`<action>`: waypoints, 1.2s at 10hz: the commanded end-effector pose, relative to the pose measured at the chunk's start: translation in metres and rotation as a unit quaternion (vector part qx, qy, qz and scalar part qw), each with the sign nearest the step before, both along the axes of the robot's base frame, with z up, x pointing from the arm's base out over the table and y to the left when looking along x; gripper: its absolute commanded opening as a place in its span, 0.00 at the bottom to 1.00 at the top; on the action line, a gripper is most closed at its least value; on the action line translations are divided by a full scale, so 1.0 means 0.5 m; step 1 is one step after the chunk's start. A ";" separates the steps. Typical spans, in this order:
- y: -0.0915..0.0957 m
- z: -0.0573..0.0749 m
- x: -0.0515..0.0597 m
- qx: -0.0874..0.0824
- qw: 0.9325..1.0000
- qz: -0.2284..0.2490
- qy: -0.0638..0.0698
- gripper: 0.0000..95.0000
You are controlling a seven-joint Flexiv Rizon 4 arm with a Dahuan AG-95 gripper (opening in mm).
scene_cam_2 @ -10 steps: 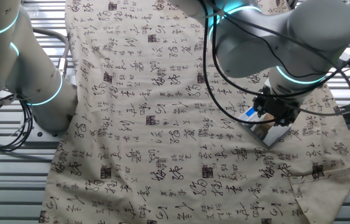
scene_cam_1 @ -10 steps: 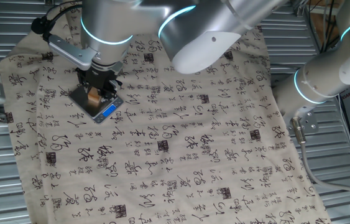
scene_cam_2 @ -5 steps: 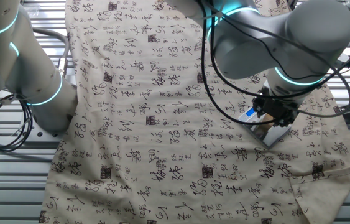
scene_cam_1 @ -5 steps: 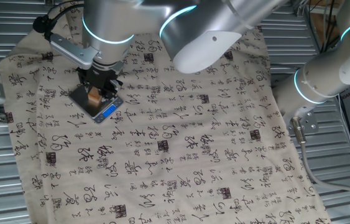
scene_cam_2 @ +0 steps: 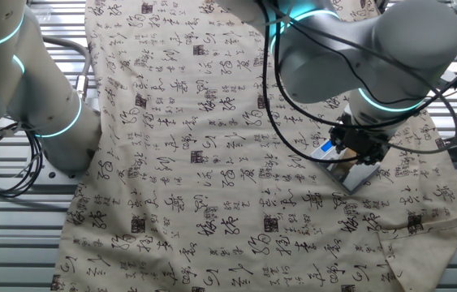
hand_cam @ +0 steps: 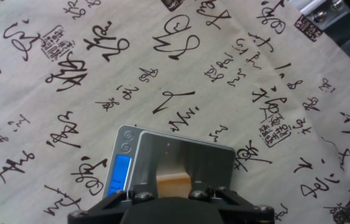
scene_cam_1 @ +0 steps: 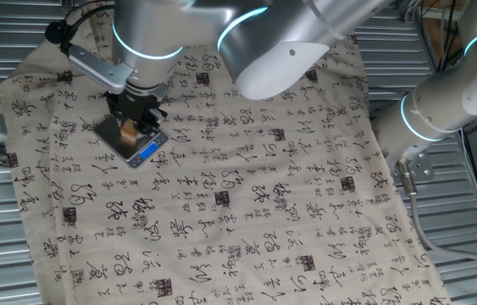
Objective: Remove the object from the scale
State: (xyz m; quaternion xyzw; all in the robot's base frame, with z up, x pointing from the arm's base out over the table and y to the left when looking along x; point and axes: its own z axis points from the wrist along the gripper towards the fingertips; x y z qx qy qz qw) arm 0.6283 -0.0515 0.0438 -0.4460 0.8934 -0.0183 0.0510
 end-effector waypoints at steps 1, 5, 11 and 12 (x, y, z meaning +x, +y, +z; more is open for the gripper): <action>0.000 0.000 0.000 0.001 1.000 -0.003 0.000 0.00; 0.000 0.000 0.000 0.006 1.000 -0.011 -0.001 0.00; 0.002 0.030 0.006 0.005 1.000 -0.018 0.005 0.00; 0.002 0.042 0.007 0.004 1.000 -0.019 0.005 0.00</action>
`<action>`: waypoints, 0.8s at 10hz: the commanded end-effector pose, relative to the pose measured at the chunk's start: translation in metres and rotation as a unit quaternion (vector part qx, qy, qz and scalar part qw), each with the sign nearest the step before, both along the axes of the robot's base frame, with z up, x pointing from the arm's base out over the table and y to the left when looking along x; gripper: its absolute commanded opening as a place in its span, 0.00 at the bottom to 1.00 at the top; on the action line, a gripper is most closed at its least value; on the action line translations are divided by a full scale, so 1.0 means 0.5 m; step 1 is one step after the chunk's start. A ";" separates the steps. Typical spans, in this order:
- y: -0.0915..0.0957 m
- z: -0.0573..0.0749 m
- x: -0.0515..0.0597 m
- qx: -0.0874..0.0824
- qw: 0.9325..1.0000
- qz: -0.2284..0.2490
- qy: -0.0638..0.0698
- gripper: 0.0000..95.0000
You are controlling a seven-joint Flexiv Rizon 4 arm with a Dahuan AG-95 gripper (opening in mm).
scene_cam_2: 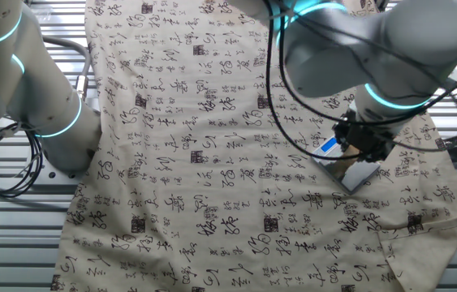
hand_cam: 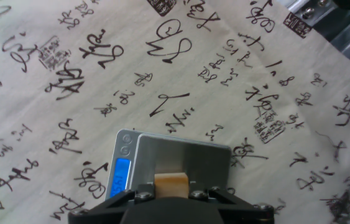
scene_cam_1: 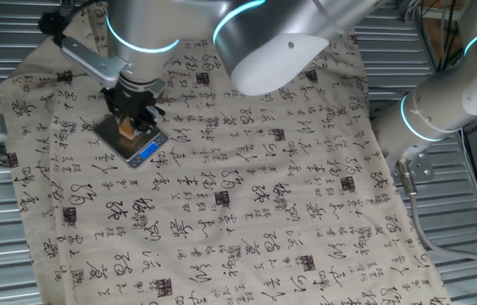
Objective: Remove the object from the scale
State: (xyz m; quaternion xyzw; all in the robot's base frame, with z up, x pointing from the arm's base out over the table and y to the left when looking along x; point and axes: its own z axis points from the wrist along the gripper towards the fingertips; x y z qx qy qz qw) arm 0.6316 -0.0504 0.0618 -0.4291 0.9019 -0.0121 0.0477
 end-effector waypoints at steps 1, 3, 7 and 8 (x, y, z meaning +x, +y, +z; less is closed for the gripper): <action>0.001 0.020 0.001 -0.001 1.000 -0.007 -0.001 0.00; 0.003 0.049 0.003 -0.007 1.000 -0.027 -0.001 0.00; 0.005 0.061 0.004 0.011 0.988 -0.155 -0.011 0.00; 0.005 0.065 0.003 0.024 0.979 -0.203 -0.012 0.00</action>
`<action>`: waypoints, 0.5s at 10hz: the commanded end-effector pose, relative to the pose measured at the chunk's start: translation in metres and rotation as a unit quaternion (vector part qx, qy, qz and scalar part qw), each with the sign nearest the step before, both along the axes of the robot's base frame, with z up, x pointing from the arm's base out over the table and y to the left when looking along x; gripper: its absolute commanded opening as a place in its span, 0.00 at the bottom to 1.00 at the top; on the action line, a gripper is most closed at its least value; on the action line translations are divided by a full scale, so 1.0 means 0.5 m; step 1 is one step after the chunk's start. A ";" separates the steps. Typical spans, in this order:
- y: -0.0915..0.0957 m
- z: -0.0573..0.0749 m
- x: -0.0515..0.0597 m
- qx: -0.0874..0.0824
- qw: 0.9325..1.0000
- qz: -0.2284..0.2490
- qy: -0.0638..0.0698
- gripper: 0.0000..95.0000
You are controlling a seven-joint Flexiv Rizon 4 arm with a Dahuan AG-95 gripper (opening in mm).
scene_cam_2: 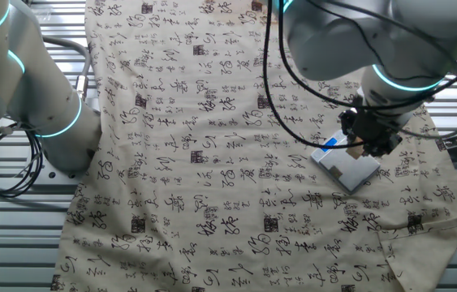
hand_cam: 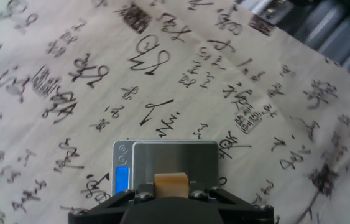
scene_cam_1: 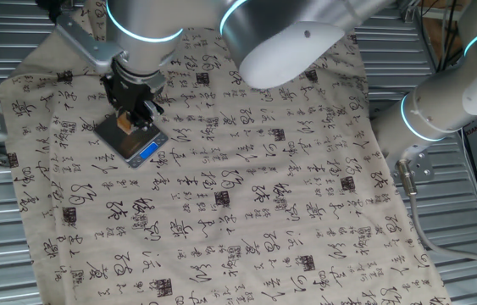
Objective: Remove the object from the scale
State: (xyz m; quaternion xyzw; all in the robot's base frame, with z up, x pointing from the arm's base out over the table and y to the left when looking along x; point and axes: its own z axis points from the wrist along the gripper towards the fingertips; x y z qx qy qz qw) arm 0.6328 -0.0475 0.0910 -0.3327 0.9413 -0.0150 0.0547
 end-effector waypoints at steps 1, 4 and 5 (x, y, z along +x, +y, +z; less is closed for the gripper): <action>-0.001 0.012 0.001 0.023 0.992 -0.125 -0.006 0.00; 0.001 0.026 0.000 0.034 0.981 -0.193 -0.001 0.00; 0.001 0.026 -0.001 0.037 0.976 -0.215 0.003 0.00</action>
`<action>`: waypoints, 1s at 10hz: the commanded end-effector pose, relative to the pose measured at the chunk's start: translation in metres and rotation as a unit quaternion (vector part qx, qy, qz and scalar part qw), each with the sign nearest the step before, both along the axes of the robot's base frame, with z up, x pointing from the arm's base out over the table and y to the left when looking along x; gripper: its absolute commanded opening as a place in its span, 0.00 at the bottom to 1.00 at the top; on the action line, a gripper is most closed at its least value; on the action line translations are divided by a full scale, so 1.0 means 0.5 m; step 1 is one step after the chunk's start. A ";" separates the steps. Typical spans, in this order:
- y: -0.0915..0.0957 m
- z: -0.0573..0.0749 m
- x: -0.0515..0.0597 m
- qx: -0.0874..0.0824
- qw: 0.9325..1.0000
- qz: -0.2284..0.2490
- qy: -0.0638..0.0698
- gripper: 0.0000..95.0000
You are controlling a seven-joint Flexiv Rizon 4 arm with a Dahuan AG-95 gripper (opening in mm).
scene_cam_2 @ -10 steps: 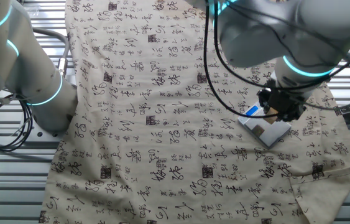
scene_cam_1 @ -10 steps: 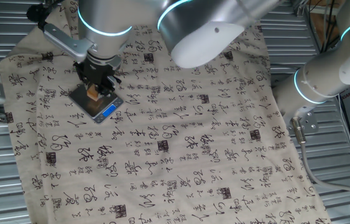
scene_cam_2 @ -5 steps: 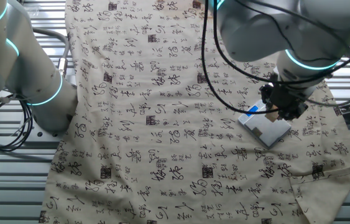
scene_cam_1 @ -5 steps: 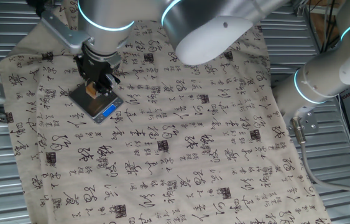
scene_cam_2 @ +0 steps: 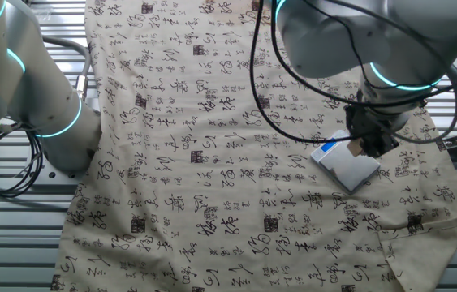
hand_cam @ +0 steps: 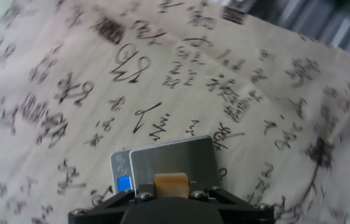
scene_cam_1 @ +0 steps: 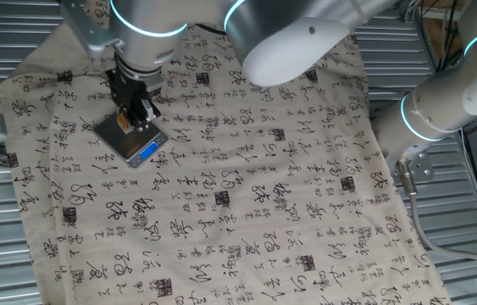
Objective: Remove the object from the scale
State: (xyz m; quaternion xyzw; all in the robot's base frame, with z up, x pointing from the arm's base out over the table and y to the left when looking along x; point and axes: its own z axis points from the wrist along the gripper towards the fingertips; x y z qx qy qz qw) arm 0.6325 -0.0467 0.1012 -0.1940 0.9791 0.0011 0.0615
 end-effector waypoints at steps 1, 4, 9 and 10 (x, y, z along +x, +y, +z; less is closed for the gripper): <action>-0.002 0.004 -0.002 0.011 0.996 -0.085 0.005 0.00; -0.011 -0.006 -0.023 0.012 0.995 -0.100 0.007 0.00; -0.022 -0.017 -0.056 0.013 0.994 -0.106 0.006 0.00; -0.025 -0.021 -0.066 0.012 0.995 -0.104 0.005 0.00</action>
